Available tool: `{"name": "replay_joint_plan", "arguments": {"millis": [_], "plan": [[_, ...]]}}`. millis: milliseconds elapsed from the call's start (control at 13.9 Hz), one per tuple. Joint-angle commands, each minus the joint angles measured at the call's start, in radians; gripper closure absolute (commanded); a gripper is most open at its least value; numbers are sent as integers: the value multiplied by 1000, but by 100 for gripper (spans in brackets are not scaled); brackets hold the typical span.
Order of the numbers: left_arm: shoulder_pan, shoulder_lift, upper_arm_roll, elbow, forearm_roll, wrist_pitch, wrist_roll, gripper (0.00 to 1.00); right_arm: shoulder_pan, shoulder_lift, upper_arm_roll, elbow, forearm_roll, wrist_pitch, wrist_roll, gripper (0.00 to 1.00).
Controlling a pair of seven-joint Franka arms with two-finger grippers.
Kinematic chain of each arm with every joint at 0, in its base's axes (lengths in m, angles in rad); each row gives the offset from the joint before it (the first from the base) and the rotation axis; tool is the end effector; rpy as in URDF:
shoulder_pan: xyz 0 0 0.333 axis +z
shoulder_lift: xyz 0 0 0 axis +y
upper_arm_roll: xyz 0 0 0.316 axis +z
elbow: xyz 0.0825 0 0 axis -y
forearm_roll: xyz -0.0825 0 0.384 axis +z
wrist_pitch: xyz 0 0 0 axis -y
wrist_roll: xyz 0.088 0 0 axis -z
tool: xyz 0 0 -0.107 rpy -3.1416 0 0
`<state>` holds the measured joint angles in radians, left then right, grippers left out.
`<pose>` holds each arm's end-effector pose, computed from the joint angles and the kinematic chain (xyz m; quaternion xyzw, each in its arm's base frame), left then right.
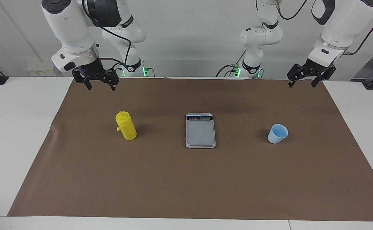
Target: Pour seasoning into cup on scale with both arms
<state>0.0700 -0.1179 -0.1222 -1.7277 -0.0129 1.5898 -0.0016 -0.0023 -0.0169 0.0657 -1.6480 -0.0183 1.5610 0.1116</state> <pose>0.5168 -0.0320 0.6147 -0.9996 0.0246 0.0104 0.0010 0.5447 0.0329 0.5967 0.9991 -0.0239 -0.0341 0.0127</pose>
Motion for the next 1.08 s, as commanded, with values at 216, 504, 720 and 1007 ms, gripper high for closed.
{"name": "replay_joint_plan", "arguments": {"millis": [216, 504, 720, 1007], "plan": [[10, -2, -1, 5, -2, -19, 17, 0, -7, -14, 5, -13, 0, -7, -20, 0], [10, -2, -1, 4, -2, -10, 17, 0, -7, -14, 5, -13, 0, -7, -20, 0], [8, -2, -1, 2, -2, -8, 18, 0, -8, -14, 3, -13, 0, -7, -20, 0], [1, -2, -1, -3, -2, 13, 22, 0, -7, -14, 3, -13, 0, -7, -20, 0]]}}
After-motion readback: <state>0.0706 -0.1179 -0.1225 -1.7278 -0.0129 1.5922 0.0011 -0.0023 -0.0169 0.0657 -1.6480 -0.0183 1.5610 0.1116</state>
